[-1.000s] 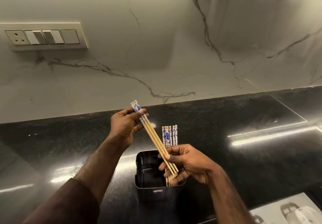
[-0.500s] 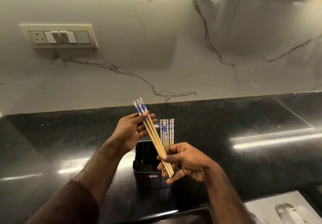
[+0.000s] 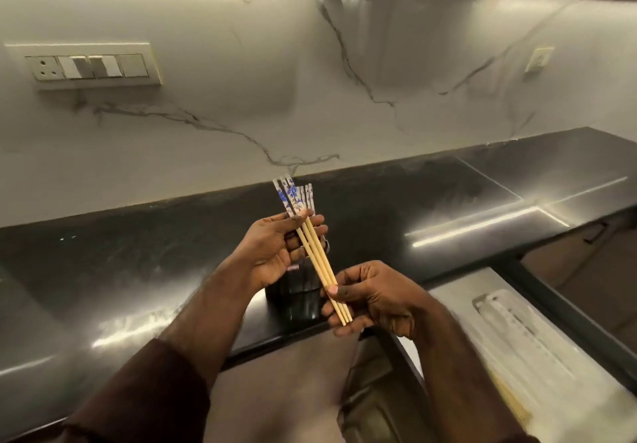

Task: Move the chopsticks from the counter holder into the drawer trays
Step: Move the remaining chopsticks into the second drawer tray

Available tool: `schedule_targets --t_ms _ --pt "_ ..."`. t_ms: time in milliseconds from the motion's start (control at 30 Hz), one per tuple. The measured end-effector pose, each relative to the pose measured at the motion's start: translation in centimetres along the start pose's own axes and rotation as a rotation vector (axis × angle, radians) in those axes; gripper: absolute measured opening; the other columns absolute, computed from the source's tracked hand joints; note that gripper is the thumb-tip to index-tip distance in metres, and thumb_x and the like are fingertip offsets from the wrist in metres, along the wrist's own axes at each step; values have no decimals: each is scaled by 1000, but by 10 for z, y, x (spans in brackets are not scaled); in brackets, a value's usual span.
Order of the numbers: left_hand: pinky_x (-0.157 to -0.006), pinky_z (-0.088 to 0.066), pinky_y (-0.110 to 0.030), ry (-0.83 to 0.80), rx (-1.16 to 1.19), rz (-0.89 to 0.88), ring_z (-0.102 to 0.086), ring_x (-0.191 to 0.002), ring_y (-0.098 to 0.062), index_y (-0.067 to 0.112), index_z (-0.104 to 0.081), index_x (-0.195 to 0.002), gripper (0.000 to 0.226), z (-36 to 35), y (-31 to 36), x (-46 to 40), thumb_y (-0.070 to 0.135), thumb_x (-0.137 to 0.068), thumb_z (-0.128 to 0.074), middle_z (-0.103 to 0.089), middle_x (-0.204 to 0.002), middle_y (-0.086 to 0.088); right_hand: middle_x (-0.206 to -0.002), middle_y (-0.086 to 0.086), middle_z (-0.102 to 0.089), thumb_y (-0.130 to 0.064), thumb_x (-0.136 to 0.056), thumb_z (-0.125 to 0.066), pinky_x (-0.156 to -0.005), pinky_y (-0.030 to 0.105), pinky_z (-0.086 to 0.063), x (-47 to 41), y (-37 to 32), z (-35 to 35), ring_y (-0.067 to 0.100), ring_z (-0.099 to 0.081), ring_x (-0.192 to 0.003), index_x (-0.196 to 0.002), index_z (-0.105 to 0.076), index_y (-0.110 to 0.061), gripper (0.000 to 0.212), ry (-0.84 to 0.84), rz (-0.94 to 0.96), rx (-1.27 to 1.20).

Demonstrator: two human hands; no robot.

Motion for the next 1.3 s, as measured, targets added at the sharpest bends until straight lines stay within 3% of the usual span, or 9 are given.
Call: schedule_targets --t_ms 467,633,767,967,1100,1300 --pt "-77 -61 -42 -185 -45 189 -72 -97 -28 -2 -63 -113 24 -145 -117 49 11 -94 -56 -72 -107 -20 -91 21 -72 -8 -90 -66 -75 41 -62 184 72 59 26 -72 -78 -108 -69 6 23 327 4 -48" --pt "-72 -62 -38 -254 -66 240 -74 -90 -25 -1 -64 -111 22 -227 -177 57 11 -96 -53 -74 -100 -18 -89 22 -72 -5 -90 -66 -66 35 -61 260 99 110 26 -71 -74 -107 -69 7 21 423 -6 -124" --pt "-67 -62 -35 -276 -26 277 -75 -84 -24 0 -64 -108 20 -294 -237 67 11 -97 -51 -75 -94 -17 -85 22 -69 -2 -90 -65 -59 31 -60 324 125 162 25 -70 -69 -108 -66 12 23 449 -8 -180" --pt "-68 -62 -38 -267 64 369 -75 -82 -26 -4 -60 -113 22 -380 -322 79 8 -97 -50 -74 -96 -20 -84 19 -71 -4 -90 -66 -61 31 -60 403 165 241 24 -70 -72 -108 -69 7 21 459 -66 -179" --pt "-68 -62 -38 -268 56 380 -75 -83 -26 -3 -60 -115 23 -420 -354 77 8 -98 -50 -74 -97 -20 -84 17 -72 -6 -90 -67 -60 29 -60 434 180 283 22 -71 -71 -112 -67 6 25 459 -73 -190" --pt "-79 -60 -38 -257 23 367 -74 -88 -26 -2 -59 -119 27 -452 -377 51 12 -97 -52 -73 -103 -19 -88 18 -71 -6 -90 -66 -59 28 -60 442 183 331 21 -71 -70 -112 -67 6 25 455 -72 -179"
Point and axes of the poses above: each hand's wrist, its own x-axis away from the middle knuckle, its own z-axis out of the back of the hand, y = z × x, the point moved 1 cm from there along -x, towards the middle knuckle
